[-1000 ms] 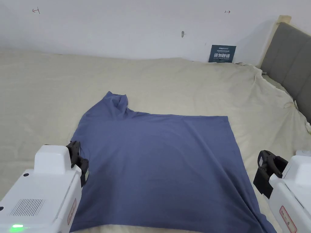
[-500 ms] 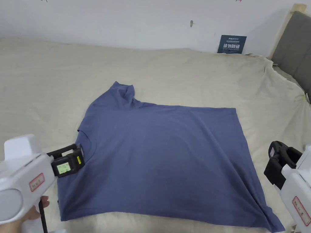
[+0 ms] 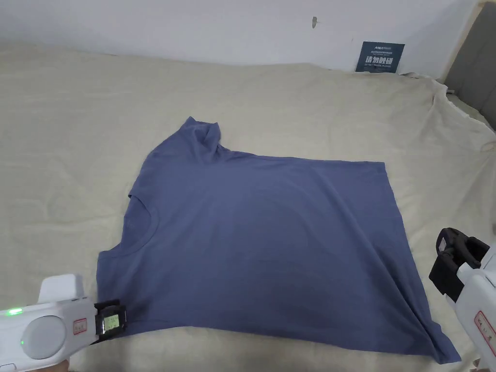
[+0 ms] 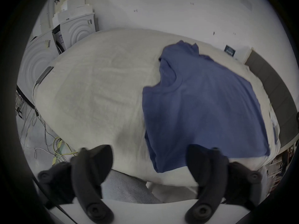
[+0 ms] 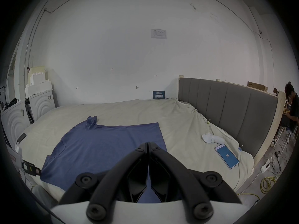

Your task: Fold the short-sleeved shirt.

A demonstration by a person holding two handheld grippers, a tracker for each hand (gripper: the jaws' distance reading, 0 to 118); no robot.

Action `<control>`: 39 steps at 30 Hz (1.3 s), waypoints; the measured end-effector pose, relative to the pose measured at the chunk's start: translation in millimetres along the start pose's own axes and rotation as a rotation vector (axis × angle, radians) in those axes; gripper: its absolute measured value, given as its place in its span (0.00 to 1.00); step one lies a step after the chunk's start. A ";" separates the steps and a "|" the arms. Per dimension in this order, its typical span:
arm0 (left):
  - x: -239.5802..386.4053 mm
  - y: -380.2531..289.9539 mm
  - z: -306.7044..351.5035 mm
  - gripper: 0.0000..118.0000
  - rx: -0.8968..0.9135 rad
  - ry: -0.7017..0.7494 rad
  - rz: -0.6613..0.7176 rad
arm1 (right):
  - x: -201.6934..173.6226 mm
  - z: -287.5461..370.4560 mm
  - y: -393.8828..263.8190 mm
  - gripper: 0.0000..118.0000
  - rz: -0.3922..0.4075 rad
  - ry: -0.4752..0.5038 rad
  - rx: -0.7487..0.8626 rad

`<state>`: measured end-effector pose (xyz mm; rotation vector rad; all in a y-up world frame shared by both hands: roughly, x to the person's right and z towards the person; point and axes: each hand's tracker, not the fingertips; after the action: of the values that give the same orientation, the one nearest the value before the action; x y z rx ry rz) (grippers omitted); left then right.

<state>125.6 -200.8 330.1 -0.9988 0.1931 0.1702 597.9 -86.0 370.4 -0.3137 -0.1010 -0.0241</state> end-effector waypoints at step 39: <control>10.1 32.0 69.7 0.00 0.202 -0.226 0.195 | 80.1 -80.7 -115.4 0.31 -0.023 -0.075 -0.746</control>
<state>133.8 -124.3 338.3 -0.7521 0.0978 0.4315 680.8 -221.4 337.7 -1.0591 -0.1687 -0.0732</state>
